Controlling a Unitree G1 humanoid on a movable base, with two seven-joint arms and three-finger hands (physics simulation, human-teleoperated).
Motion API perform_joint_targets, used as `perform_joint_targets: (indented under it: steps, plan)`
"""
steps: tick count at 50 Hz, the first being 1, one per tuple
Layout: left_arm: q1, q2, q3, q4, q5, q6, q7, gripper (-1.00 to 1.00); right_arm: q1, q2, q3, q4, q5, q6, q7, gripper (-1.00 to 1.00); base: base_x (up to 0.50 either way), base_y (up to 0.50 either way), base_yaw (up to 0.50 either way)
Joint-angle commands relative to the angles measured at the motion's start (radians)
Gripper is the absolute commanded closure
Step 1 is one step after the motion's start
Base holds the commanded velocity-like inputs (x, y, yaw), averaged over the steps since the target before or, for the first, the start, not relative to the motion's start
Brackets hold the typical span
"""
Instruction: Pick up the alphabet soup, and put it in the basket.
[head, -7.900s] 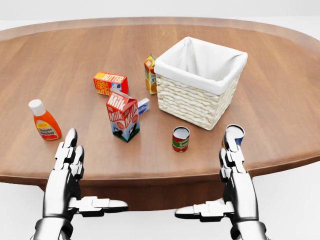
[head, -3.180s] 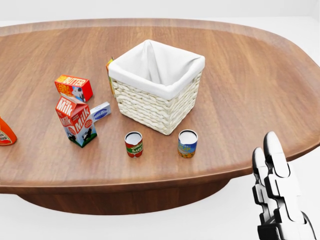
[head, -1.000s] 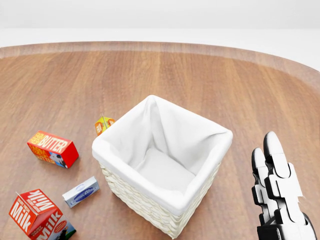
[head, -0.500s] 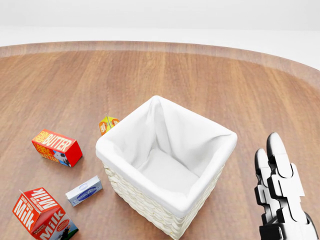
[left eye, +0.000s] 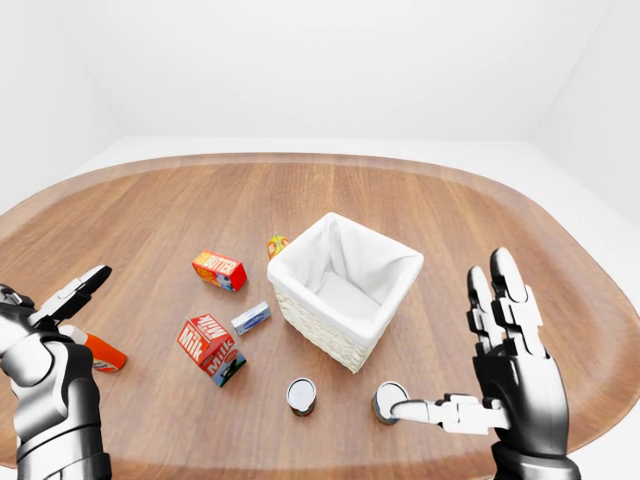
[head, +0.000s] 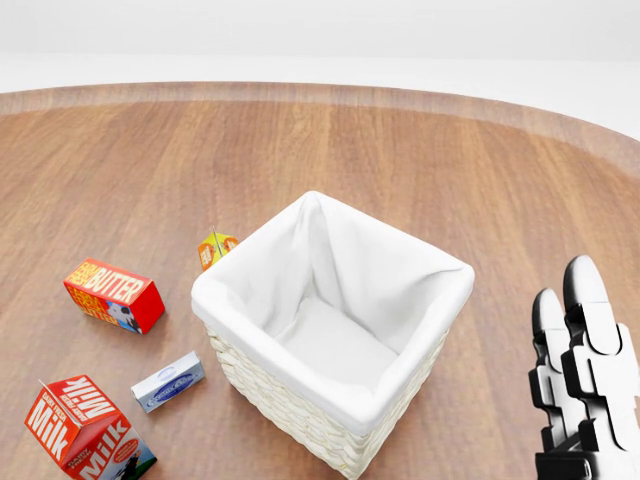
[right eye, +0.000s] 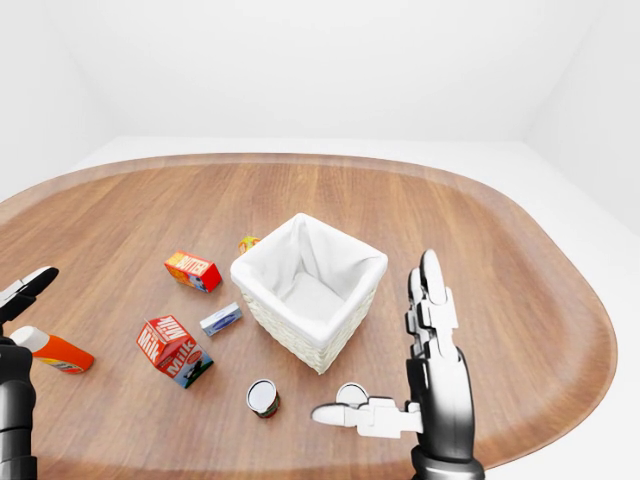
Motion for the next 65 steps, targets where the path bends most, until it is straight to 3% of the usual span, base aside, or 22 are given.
perform_joint_targets:
  steps: [1,17,20,24,25,33,44,65]
  plan:
    - [-0.003,0.001,-0.002,0.006,0.001,0.0,0.001,-1.0,-0.007,-0.009,0.014,-0.039,-0.011,0.039,-0.029,-1.0,0.0,0.0,0.0]
    - [-0.003,0.002,-0.003,0.006,0.001,0.0,0.002,-1.0,-0.007,-0.016,0.016,-0.04,-0.009,0.039,-0.036,-1.0,0.0,0.0,0.0]
    - [-0.007,0.0,-0.005,0.031,0.002,0.0,-0.005,-1.0,-0.003,0.005,-0.015,-0.016,-0.044,0.032,-0.072,-1.0,0.0,0.0,0.0]
    - [-0.007,0.003,-0.005,0.03,-0.002,0.0,-0.001,-1.0,0.044,-0.009,-0.023,0.015,0.014,-0.034,-0.01,-1.0,0.0,0.0,0.0]
    - [-0.006,0.004,-0.005,0.028,-0.003,0.0,0.0,-1.0,0.048,-0.006,-0.03,0.024,0.013,-0.035,-0.008,-1.0,0.0,0.0,0.0]
    - [-0.004,0.004,-0.003,0.009,0.001,0.0,0.009,-1.0,0.098,-0.009,-0.049,0.095,0.04,-0.035,0.049,-1.0,0.0,0.0,0.0]
    - [-0.008,0.006,-0.009,0.021,0.006,0.0,0.013,-1.0,0.139,0.047,-0.119,0.154,0.074,-0.035,0.15,-1.0,0.0,0.0,0.0]
    - [-0.004,0.004,-0.008,0.02,0.009,0.0,0.008,-1.0,0.169,0.089,-0.16,0.306,0.1,-0.035,0.223,-1.0,0.0,0.0,0.0]
